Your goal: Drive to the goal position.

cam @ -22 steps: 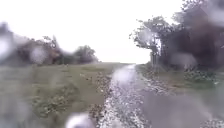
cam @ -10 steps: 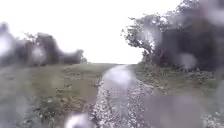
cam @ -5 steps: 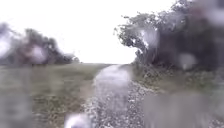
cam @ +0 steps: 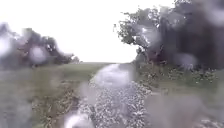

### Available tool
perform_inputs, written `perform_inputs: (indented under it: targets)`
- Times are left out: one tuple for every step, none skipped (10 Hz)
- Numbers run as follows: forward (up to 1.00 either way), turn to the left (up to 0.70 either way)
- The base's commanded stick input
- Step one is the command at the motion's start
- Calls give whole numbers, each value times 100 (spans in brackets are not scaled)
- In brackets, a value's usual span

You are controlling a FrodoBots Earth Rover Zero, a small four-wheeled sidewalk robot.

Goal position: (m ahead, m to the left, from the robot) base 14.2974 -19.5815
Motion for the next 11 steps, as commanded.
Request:
perform_inputs:
  targets:
    - [100, 0]
    - [100, 0]
    - [100, 0]
    - [100, 0]
    - [100, 0]
    - [100, 0]
    - [100, 0]
    - [100, 0]
    - [100, 0]
    - [100, 0]
    - [100, 0]
